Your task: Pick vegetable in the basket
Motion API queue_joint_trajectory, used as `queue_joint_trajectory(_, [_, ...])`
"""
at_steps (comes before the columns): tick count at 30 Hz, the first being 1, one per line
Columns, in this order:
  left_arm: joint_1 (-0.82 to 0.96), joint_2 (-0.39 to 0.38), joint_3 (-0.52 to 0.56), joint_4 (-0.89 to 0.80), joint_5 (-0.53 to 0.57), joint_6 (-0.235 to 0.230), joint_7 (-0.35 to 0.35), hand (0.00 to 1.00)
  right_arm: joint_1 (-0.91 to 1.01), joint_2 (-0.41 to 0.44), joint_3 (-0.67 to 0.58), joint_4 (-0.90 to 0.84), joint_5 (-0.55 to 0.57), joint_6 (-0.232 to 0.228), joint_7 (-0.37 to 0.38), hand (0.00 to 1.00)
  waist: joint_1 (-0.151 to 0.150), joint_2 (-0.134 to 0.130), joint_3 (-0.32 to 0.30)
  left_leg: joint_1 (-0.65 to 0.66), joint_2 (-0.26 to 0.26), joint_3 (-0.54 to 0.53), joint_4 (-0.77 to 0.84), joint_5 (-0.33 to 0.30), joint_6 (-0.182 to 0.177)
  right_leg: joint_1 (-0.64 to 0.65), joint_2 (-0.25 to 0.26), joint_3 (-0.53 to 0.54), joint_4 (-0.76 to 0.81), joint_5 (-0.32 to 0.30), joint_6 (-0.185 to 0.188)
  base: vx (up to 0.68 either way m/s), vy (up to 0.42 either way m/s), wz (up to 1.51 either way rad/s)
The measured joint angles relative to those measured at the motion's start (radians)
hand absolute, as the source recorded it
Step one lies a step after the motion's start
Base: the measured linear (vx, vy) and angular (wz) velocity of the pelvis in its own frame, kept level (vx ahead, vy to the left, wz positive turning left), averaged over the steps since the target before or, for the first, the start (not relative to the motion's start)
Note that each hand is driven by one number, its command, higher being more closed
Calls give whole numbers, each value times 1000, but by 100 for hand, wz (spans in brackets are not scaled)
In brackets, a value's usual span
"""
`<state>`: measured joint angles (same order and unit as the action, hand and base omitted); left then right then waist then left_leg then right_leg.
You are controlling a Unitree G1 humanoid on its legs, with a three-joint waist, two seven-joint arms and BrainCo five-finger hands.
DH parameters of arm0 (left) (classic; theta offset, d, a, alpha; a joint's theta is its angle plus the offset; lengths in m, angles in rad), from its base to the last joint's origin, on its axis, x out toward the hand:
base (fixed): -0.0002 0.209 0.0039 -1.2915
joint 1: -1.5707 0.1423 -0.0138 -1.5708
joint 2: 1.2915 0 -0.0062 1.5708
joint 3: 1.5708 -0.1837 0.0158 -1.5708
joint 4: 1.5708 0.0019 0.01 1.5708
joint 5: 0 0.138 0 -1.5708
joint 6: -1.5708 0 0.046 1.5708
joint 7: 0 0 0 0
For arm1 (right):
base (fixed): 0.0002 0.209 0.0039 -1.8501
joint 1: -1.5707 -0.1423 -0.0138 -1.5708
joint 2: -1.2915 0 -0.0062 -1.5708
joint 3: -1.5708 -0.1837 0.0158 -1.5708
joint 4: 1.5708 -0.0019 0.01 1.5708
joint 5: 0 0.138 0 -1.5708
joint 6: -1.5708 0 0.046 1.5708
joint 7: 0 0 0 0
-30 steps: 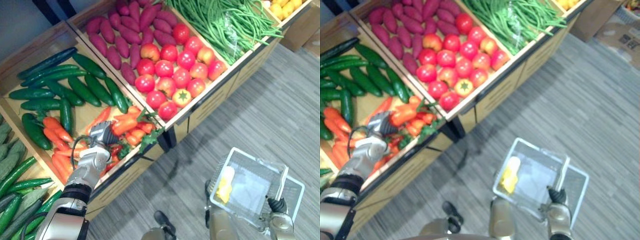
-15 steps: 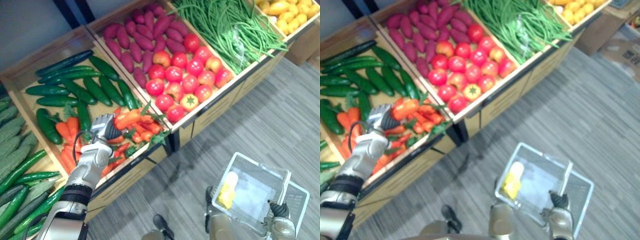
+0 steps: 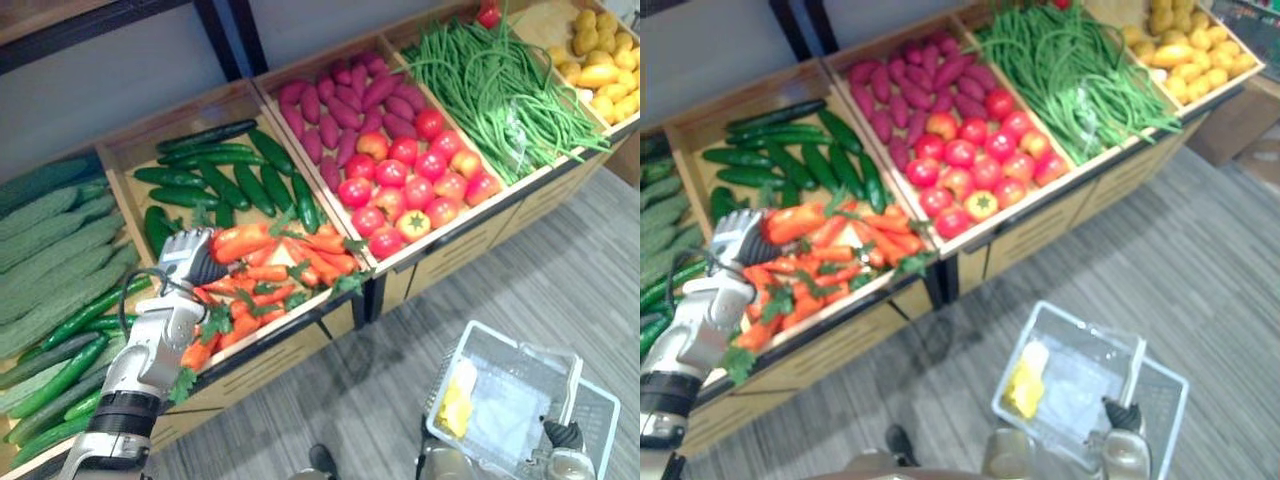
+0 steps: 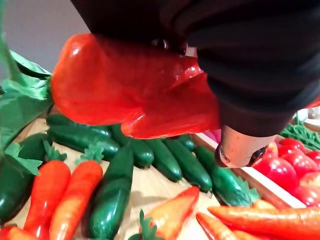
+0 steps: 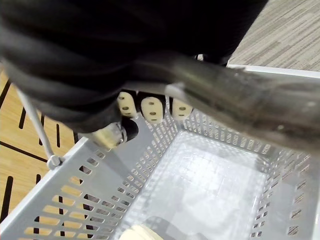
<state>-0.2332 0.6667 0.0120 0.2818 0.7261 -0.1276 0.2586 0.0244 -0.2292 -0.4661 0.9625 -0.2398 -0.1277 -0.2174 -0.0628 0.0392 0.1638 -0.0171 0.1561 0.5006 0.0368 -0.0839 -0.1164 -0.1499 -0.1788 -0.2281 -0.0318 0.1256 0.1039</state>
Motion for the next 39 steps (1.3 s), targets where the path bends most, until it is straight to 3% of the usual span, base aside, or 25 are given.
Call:
queue_joint_trajectory(2, [38, 1, -1, -85, 0, -5, -5, 100, 0, -3, -1, 0, 0, 16, 8, 100, 8, 0, -12, 0, -2, -4, -1, 2, 2, 1, -1, -2, 0, 0, 0, -50, -35, 3])
queue_joint_trajectory(10, [176, 3, -35, -326, -19, -115, -34, 100, -14, -99, 15, -2, -64, 25, 30, 100, 12, -13, -52, 23, -13, 5, -36, 26, 2, 13, 2, 34, -20, 0, 1, -47, -37, -3])
queue_joint_trajectory(18, [197, 7, -267, -437, -130, -214, -114, 100, -69, -271, 186, -68, -77, 13, 79, 100, -22, -15, -63, 115, -24, 162, -66, 17, -10, -9, 28, 204, -18, 15, 22, -58, -34, -54])
queue_joint_trajectory(21, [192, 7, -374, -440, -166, -231, -143, 100, -83, -312, 264, -135, -77, 13, 110, 100, -42, -15, -63, 166, -22, 247, -68, -1, -23, -11, 50, 286, -17, 21, 31, -56, -32, -78])
queue_joint_trajectory(26, [104, -2, -564, -440, -211, -243, -170, 100, -89, -351, 369, -305, -78, 12, 148, 100, -49, -18, -64, 211, -15, 373, -28, -49, -41, -26, 74, 396, -10, 33, 37, -49, -9, -79])
queue_joint_trajectory(28, [57, -30, -625, -431, -212, -246, -184, 100, -82, -356, 418, -398, -78, 12, 176, 100, -66, -18, -64, 226, 1, 420, 7, -73, -49, -26, 90, 424, -3, 33, 37, -20, -22, -50])
queue_joint_trajectory(31, [-22, -91, -708, -382, -212, -247, -186, 100, -69, -377, 487, -519, -77, 4, 205, 100, -69, -18, -65, 240, 20, 477, 51, -98, -63, -32, 110, 462, 3, 34, 38, -17, -25, -49])
queue_joint_trajectory(33, [-97, -146, -782, -325, -211, -248, -187, 100, -70, -398, 545, -631, -75, -24, 227, 100, -75, -18, -65, 254, 45, 535, 92, -116, -75, -38, 134, 496, 15, 34, 38, -35, -45, -49])
queue_joint_trajectory(39, [-163, -210, -873, -246, -211, -255, -190, 100, -153, -449, 698, -757, -65, -85, 251, 100, -82, -16, -69, 287, 82, 641, 151, -146, -97, -58, 187, 568, 40, 33, 38, -53, -48, -45])
